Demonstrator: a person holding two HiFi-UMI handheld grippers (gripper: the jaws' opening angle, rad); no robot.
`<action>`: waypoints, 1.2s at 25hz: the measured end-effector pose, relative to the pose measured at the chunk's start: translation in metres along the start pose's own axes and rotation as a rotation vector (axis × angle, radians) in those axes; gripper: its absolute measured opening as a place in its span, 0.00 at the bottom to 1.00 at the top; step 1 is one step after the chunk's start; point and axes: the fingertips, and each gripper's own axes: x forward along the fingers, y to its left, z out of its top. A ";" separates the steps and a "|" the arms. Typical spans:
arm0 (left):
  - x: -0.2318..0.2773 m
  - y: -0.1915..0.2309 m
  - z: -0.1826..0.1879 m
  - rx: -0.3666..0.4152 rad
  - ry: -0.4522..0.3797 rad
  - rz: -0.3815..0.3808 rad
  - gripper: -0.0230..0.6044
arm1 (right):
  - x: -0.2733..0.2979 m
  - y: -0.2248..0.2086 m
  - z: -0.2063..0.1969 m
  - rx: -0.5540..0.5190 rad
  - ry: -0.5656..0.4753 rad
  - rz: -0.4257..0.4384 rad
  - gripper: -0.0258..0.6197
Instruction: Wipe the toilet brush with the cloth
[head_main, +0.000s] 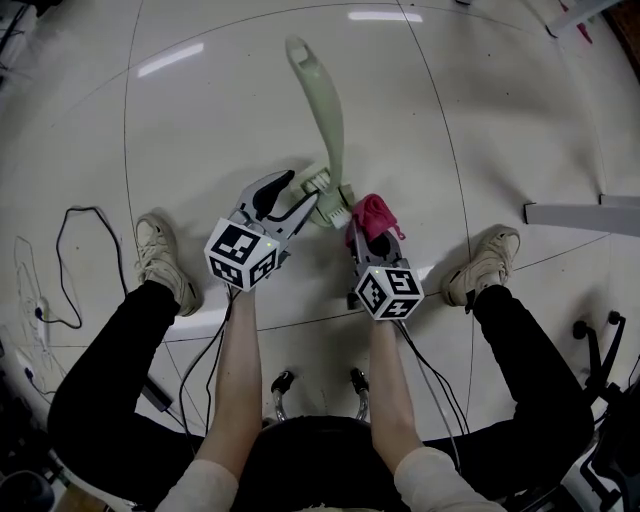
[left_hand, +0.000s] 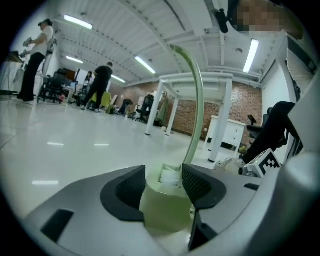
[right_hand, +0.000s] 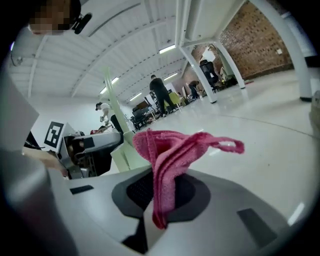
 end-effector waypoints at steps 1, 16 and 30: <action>0.003 -0.001 -0.002 -0.006 0.005 -0.010 0.39 | -0.001 0.002 -0.002 0.012 -0.002 -0.003 0.09; -0.060 -0.053 -0.044 -0.040 0.094 0.081 0.39 | 0.016 -0.012 0.010 -0.233 0.083 0.025 0.09; -0.069 -0.065 -0.057 -0.122 0.092 0.084 0.39 | -0.040 0.009 -0.030 0.106 0.032 -0.070 0.09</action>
